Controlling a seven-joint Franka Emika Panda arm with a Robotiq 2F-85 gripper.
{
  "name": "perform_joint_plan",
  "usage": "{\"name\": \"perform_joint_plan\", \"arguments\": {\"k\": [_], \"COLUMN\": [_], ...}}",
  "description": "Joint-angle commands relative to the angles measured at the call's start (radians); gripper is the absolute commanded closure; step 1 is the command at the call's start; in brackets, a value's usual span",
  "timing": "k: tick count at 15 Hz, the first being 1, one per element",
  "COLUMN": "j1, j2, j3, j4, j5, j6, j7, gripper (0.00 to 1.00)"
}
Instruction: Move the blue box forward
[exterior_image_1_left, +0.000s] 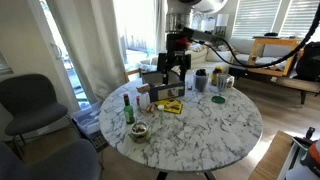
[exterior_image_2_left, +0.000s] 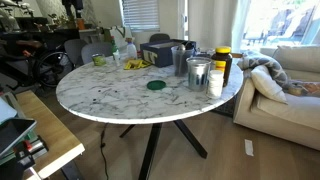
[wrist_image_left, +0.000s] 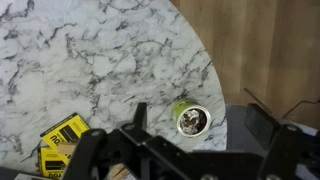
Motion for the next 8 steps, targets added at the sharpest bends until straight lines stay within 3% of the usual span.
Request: {"name": "perform_joint_plan", "arguments": {"k": [1, 8], "j1": [-0.004, -0.017], "j2": [0.0, -0.015], "j3": [0.003, 0.003], "j4": [0.002, -0.016], "j5": [0.0, -0.034], "j6": [-0.002, 0.03], "j7": [0.0, 0.025], "gripper": [0.0, 0.0]}}
